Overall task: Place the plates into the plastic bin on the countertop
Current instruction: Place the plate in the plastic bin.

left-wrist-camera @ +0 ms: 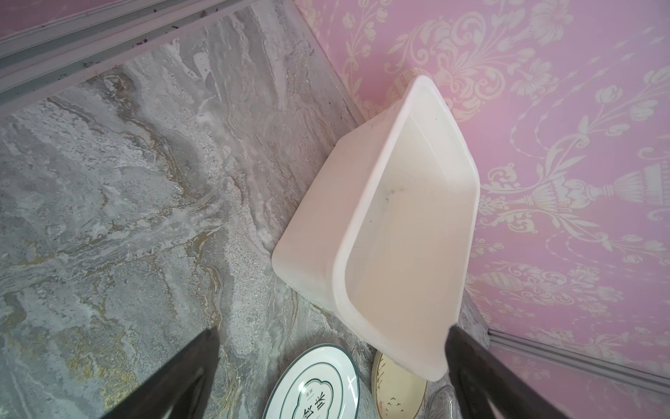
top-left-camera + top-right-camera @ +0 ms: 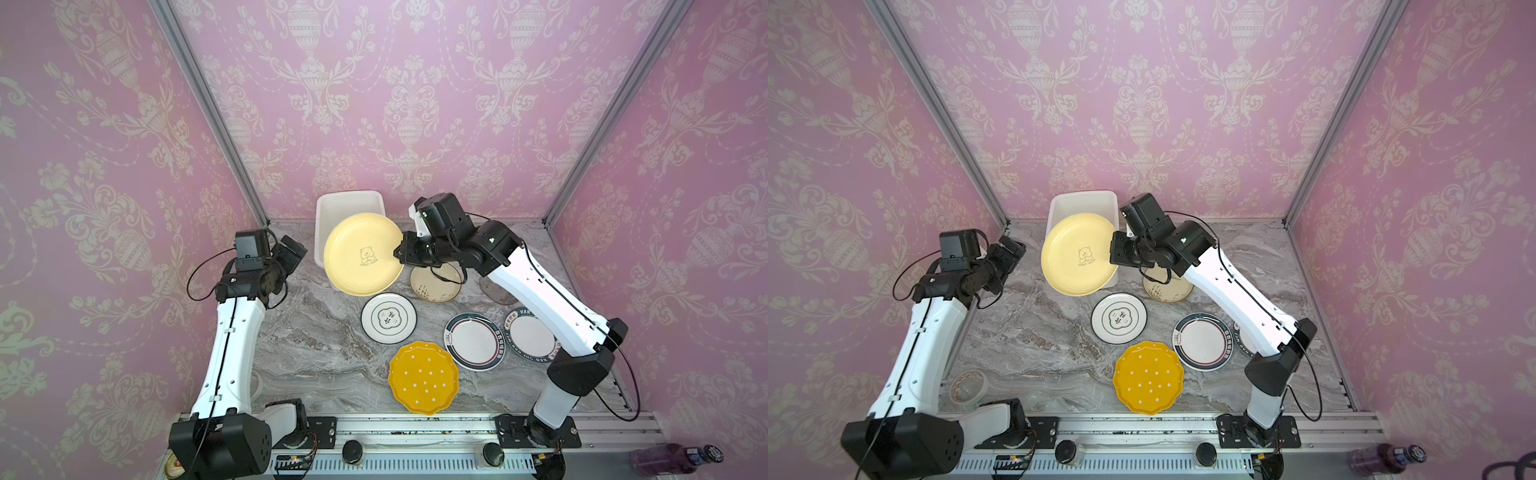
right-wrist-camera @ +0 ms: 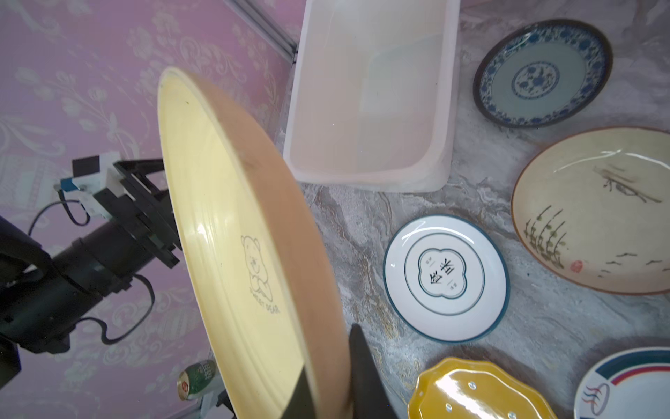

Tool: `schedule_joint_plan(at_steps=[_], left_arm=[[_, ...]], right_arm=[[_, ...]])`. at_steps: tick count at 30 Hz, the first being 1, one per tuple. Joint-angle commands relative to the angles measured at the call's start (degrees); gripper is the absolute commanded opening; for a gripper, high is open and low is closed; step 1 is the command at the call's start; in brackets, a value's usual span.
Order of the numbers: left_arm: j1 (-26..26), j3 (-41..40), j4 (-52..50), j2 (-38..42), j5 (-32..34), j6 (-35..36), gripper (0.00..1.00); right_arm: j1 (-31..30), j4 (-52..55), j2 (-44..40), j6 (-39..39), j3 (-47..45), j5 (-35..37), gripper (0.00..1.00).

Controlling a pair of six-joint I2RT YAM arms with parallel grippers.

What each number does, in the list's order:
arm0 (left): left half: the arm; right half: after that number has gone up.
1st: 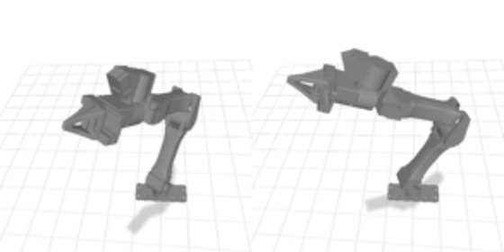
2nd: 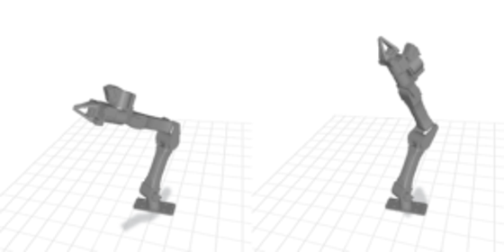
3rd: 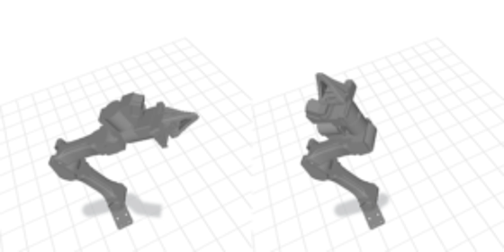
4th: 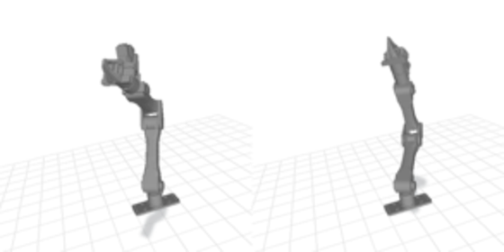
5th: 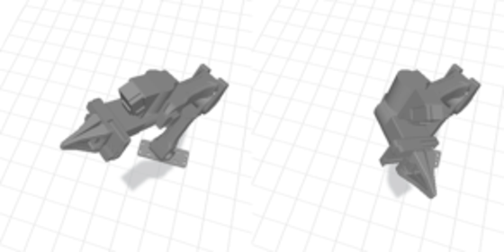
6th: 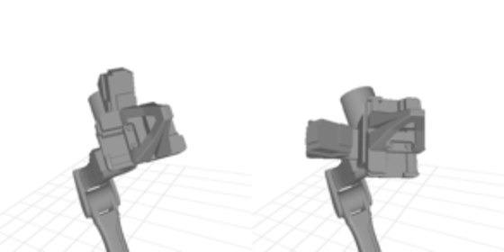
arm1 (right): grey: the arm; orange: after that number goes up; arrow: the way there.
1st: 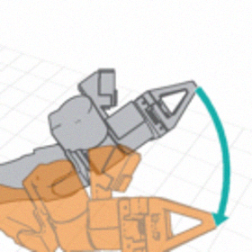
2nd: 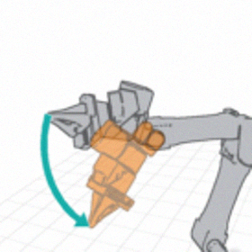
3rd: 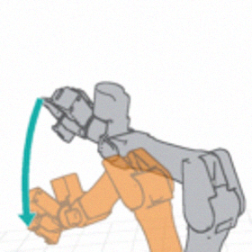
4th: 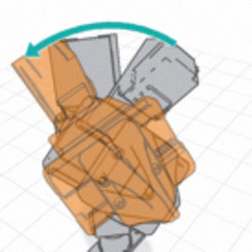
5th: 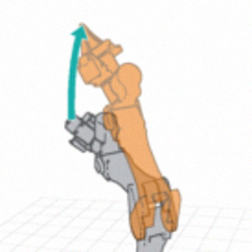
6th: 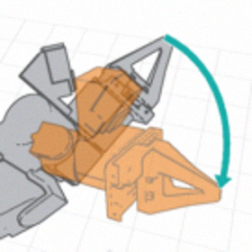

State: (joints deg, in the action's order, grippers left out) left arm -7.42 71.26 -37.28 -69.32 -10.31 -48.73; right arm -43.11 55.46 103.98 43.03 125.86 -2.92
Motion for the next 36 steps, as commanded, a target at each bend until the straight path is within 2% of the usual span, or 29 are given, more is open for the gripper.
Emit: schedule_joint_plan(at_steps=[1,5,14,17,25,27,31,36], left_arm=[[2.0,2.0,0.0,-2.3,-1.7,6.0,0.99],[3.9,2.3,2.9,-5.2,-2.7,8.5,0.99],[5.5,5.2,4.3,-14.3,3.7,11.8,0.95],[6.2,7.9,6.2,-16.5,2.8,11.9,0.94],[8.4,15.8,5.6,-22.8,3.8,13.3,0.88],[9.0,17.9,5.3,-24.8,3.9,14.3,0.83],[9.6,19.4,5.6,-26.8,5.2,16.2,0.82],[9.6,19.6,6.5,-28.4,4.4,16.2,0.68]], right_arm=[[2.3,4.4,7.9,-1.6,10.4,3.2,0.0],[4.9,3.6,16.8,-0.7,20.4,3.4,0.0],[7.4,-11.7,25.8,0.9,20.8,2.5,0.0],[7.8,-13.3,27.4,0.5,20.9,1.2,0.0],[9.0,-16.3,28.9,0.6,18.3,-2.8,0.0],[9.0,-19.4,28.2,1.3,15.8,-5.1,0.0],[9.4,-26.6,24.7,2.7,8.9,-8.3,0.0],[10.2,-32.4,21.5,5.2,3.1,-11.8,0.0]])
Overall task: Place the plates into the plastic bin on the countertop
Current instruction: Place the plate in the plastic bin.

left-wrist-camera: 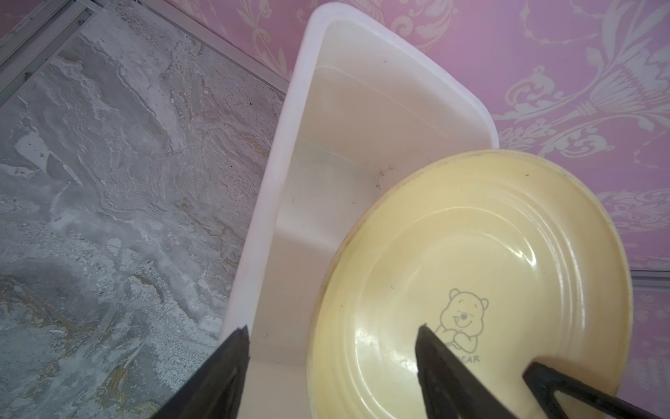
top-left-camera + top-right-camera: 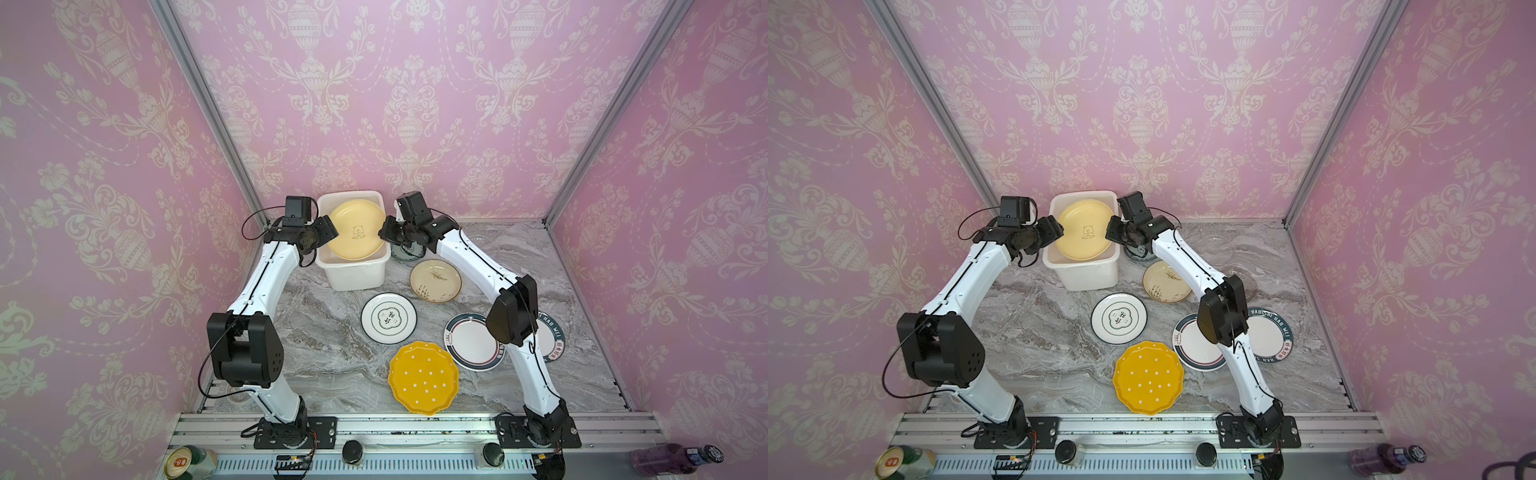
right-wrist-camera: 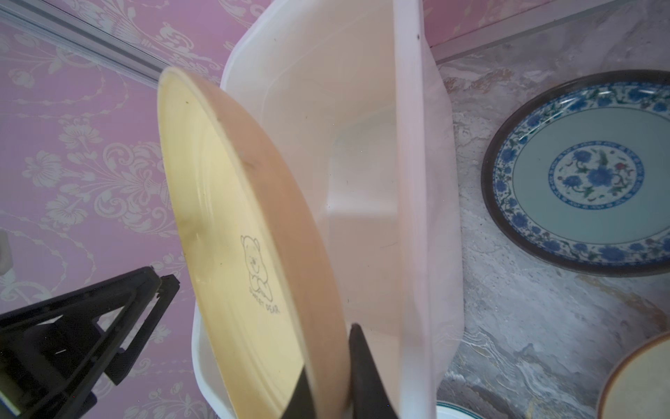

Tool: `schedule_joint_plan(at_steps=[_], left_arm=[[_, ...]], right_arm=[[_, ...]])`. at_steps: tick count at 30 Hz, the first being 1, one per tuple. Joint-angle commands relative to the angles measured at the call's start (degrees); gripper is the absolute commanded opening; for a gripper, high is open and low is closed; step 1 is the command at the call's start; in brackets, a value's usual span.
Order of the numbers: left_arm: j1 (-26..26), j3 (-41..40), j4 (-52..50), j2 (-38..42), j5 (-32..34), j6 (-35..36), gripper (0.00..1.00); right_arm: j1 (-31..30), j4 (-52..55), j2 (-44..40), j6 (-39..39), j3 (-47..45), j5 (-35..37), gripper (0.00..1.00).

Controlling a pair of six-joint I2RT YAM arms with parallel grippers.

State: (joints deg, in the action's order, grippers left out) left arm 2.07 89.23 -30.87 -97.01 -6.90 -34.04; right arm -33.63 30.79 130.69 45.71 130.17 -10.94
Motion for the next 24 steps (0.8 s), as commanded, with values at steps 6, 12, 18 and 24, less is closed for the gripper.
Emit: schedule_joint_plan(at_steps=[6,12,18,24], left_arm=[[0.2,1.4,2.1,-1.2,-0.6,0.7,0.6],[0.2,2.8,2.1,-2.2,-0.9,1.0,0.48],[0.3,4.1,2.6,-3.5,-2.7,0.4,0.24],[0.7,4.3,2.6,-4.0,-3.5,0.4,0.05]], right_arm=[[1.5,-12.9,-6.8,5.5,-5.2,-8.2,0.0],[2.2,-16.3,-7.4,7.9,-7.0,-11.3,0.0],[2.2,-15.2,-6.6,7.5,-6.1,-11.9,0.0],[2.1,-14.7,-5.7,7.9,-5.1,-12.4,0.0]])
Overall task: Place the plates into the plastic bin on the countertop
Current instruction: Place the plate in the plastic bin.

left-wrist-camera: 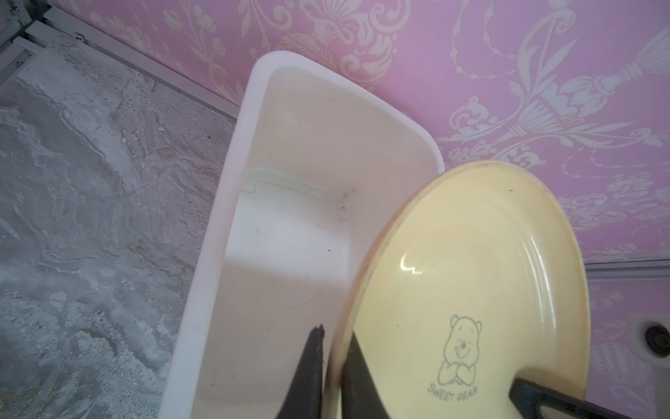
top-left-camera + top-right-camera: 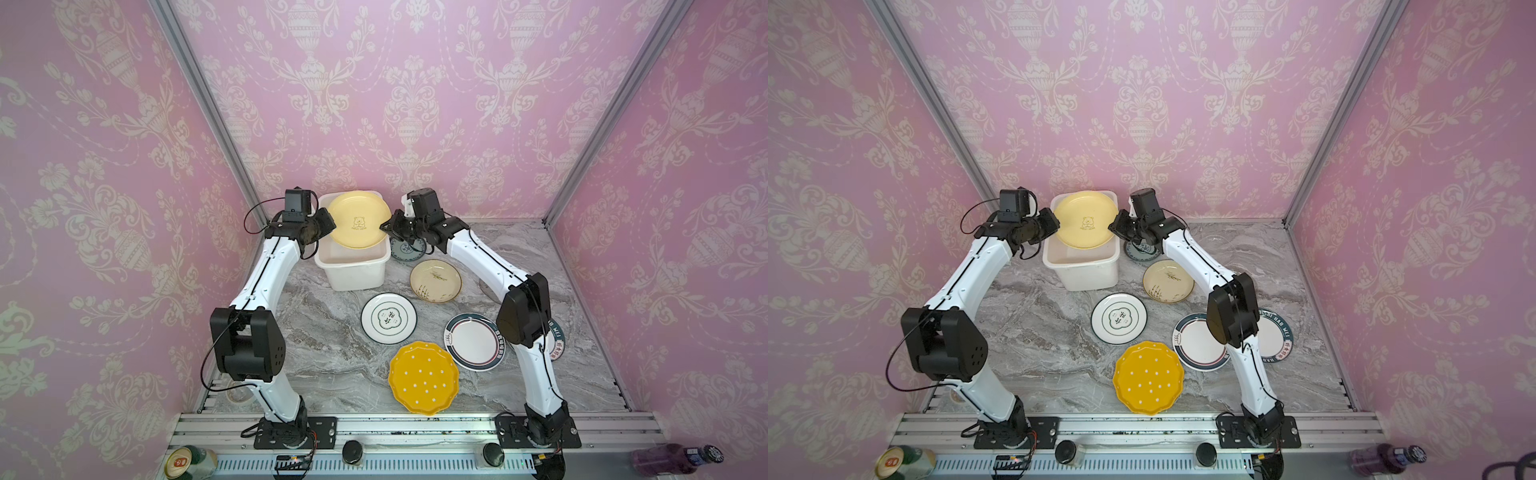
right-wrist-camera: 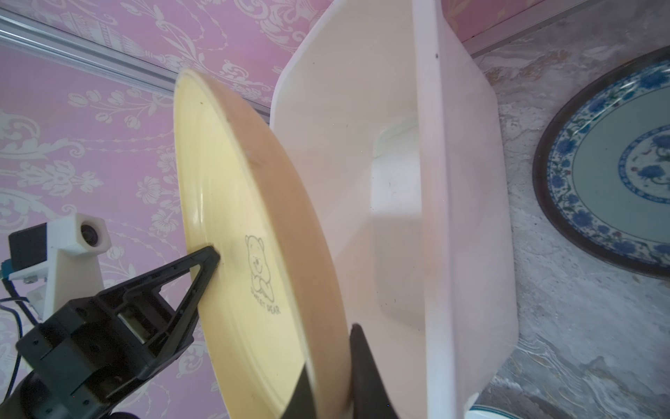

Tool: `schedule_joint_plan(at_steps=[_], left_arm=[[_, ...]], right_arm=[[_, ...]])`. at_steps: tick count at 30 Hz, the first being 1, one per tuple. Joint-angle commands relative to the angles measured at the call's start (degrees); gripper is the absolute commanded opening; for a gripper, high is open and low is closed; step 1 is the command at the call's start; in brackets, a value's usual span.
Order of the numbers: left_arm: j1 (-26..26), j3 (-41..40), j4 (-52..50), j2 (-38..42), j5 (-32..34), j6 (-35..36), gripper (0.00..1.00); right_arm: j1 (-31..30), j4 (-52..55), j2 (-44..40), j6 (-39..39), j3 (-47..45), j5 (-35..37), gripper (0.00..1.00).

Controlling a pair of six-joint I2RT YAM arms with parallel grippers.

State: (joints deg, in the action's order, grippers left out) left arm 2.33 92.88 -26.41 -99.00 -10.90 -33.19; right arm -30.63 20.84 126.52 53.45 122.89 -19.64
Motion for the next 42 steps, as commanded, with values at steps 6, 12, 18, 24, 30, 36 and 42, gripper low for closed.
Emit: schedule_joint_plan(at_steps=[6,12,18,24,30,36,42], left_arm=[[0.5,0.2,-2.9,-1.4,2.9,-0.8,0.0],[0.4,1.0,-5.8,-1.2,10.0,-1.4,0.0],[1.5,2.3,-6.2,-2.5,14.2,-1.6,0.0],[3.8,5.6,-8.3,-5.0,20.9,0.1,0.0],[8.4,10.9,-12.3,-8.7,32.9,5.3,0.0],[11.0,16.5,-16.6,-14.7,40.5,7.1,0.0],[11.6,18.2,-18.0,-18.8,40.1,5.1,0.0]], right_arm=[[-0.6,-3.8,-1.3,0.1,2.7,-3.6,0.16],[1.3,1.3,-6.3,-1.6,-1.2,1.3,0.53],[3.7,0.5,-15.0,-2.3,-10.3,3.5,0.57],[4.7,-0.3,-22.4,-3.5,-18.3,5.2,0.58],[5.5,-0.5,-27.2,-4.6,-24.6,6.3,0.58],[6.4,-2.3,-29.3,-4.1,-28.9,5.5,0.58],[6.9,-2.6,-30.0,-4.3,-30.7,4.9,0.58]])
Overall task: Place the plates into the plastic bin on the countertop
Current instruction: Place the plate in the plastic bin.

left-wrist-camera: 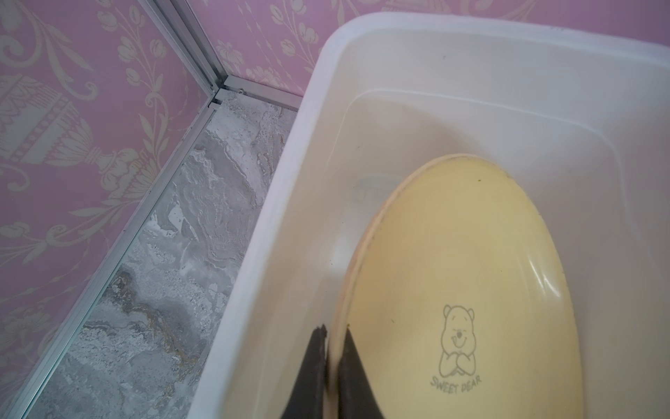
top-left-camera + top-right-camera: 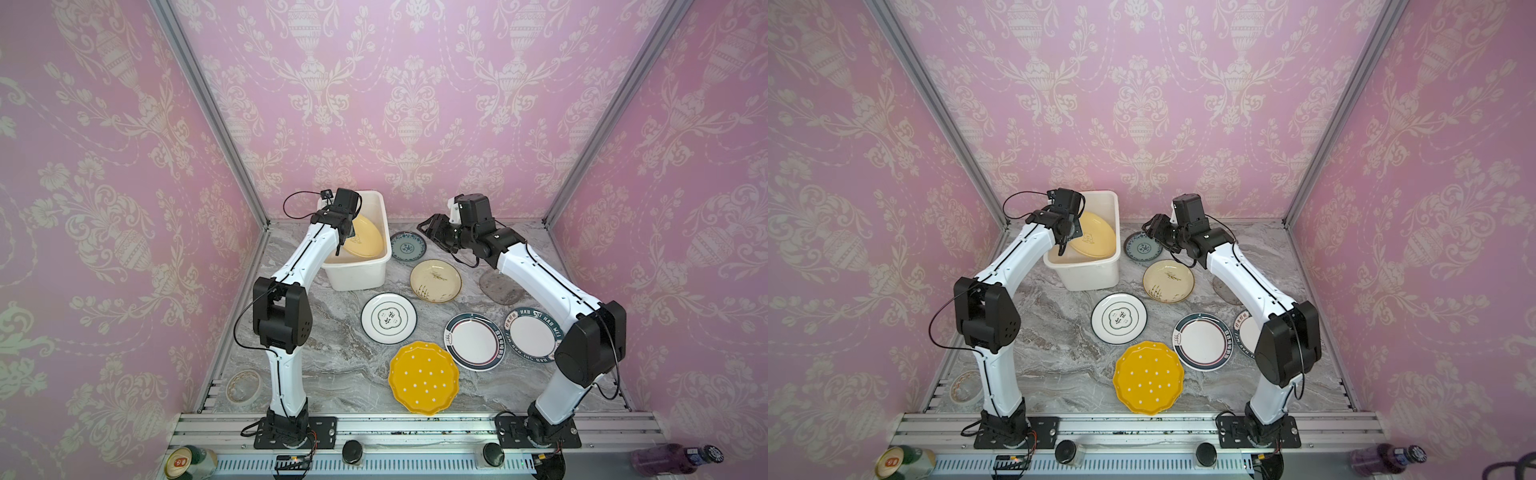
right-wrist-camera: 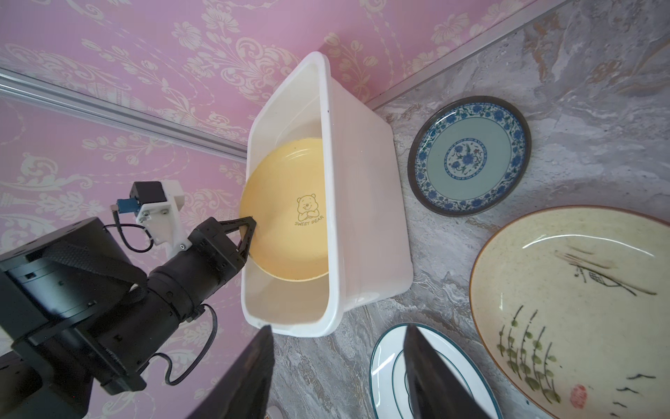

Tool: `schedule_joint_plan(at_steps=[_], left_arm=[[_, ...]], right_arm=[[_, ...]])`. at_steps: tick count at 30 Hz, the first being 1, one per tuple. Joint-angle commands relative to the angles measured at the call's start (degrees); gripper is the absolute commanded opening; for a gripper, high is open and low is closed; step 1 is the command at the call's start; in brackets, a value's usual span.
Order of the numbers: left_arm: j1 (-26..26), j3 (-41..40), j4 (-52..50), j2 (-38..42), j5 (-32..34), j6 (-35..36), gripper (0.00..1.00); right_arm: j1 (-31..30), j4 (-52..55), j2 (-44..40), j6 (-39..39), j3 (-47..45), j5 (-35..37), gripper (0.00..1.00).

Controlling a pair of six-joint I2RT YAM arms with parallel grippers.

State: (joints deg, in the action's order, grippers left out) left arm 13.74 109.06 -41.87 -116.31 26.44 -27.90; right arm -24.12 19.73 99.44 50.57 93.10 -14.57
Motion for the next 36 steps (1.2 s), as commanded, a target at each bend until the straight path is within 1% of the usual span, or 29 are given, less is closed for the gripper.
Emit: schedule_joint_plan(at_steps=[1,11,15,18,20,21,24,27,34,36], left_arm=[[0.4,2.0,-2.8,-2.0,2.7,-0.5,0.0],[0.8,2.2,-3.2,-5.7,1.5,-2.8,0.0],[0.9,2.4,-3.9,-6.7,1.2,-3.0,0.08],[0.9,2.6,-4.9,-7.3,1.6,-3.0,0.15],[0.9,2.7,-5.7,-7.7,2.0,-3.0,0.25],[0.9,2.7,-6.1,-7.8,2.2,-3.0,0.27],[0.9,2.5,-6.9,-7.8,3.1,-3.0,0.31],[1.0,2.5,-7.1,-7.4,3.8,-2.5,0.36],[1.1,2.7,-7.5,-4.8,7.3,-0.3,0.68],[1.2,2.6,-7.5,-3.7,7.7,0.8,0.74]], right_arm=[[0.4,-1.8,-3.0,-1.3,-1.4,-0.3,0.58],[0.9,-2.6,-3.8,-1.2,-3.6,-0.6,0.58],[1.2,-2.6,-3.8,-1.2,-3.5,-0.7,0.58],[1.4,-2.7,-3.8,-1.1,-3.5,-0.6,0.58],[1.5,-2.8,-3.9,-1.1,-3.5,-0.5,0.57],[1.6,-2.8,-3.9,-1.1,-3.4,-0.5,0.57],[1.6,-3.0,-3.8,-1.0,-3.3,-0.7,0.57],[1.7,-3.2,-3.6,-0.9,-3.3,-0.8,0.57],[1.7,-2.7,-3.8,-1.5,-3.1,-1.2,0.58],[1.6,-2.2,-4.1,-2.0,-3.1,-1.5,0.58]])
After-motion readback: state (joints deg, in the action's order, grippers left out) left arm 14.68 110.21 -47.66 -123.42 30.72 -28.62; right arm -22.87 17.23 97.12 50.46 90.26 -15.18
